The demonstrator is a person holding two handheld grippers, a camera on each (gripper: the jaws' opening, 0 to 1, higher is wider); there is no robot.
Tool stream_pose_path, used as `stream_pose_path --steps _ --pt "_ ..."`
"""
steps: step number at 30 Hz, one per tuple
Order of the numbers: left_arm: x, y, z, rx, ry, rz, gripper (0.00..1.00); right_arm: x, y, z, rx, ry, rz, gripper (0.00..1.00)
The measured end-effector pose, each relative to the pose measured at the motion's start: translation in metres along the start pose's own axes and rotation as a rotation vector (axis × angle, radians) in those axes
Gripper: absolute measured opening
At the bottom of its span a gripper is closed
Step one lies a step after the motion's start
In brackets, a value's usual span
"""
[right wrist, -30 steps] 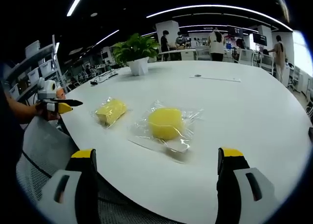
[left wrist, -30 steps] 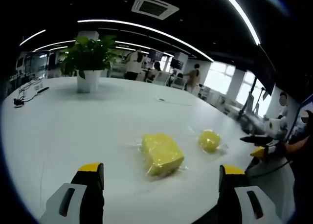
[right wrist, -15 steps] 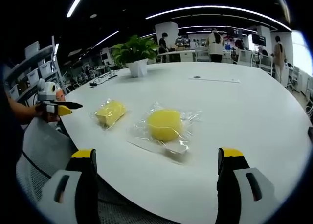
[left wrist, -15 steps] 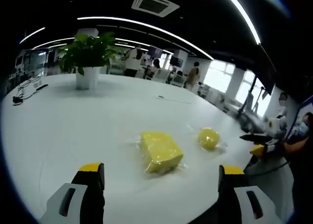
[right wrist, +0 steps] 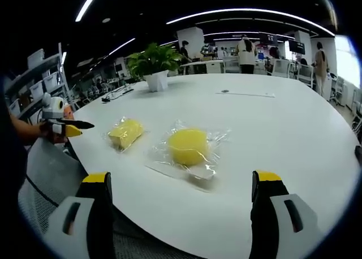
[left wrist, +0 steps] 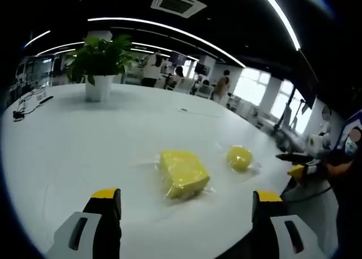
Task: Compare the silicone blocks by pressing each to a similar depth, holding the contact briefly, and releasing to observe deformation and rebound differences across the visible hardness samples.
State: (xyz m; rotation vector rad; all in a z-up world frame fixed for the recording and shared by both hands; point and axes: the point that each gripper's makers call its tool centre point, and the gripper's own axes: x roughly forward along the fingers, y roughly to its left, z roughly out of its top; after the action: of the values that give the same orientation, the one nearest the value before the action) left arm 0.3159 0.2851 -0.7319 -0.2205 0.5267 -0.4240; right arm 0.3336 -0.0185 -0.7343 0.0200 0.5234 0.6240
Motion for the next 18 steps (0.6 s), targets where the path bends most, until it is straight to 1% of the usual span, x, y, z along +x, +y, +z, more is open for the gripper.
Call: stream_pose_path --steps 3,9,14,16,18 --pt "0.001 0.0 -0.001 0.002 0.006 -0.004 0.97 0.0 -0.002 0.0 0.014 -0.005 -0.004 0.96" --pt "0.001 -0.001 -0.003 0.002 0.016 -0.013 0.97 -0.001 -0.003 0.002 0.014 -0.013 -0.011 0.96" --pt "0.0 -0.001 -0.003 0.002 0.021 -0.005 0.97 -0.001 -0.002 0.002 0.013 -0.012 -0.008 0.96" --pt "-0.001 -0.002 0.001 0.008 0.015 -0.002 0.97 -0.001 -0.002 0.001 0.012 -0.008 -0.011 0.96" --pt "-0.003 -0.003 0.007 -0.001 -0.003 -0.002 0.98 -0.001 -0.003 0.001 0.011 -0.007 -0.015 0.96"
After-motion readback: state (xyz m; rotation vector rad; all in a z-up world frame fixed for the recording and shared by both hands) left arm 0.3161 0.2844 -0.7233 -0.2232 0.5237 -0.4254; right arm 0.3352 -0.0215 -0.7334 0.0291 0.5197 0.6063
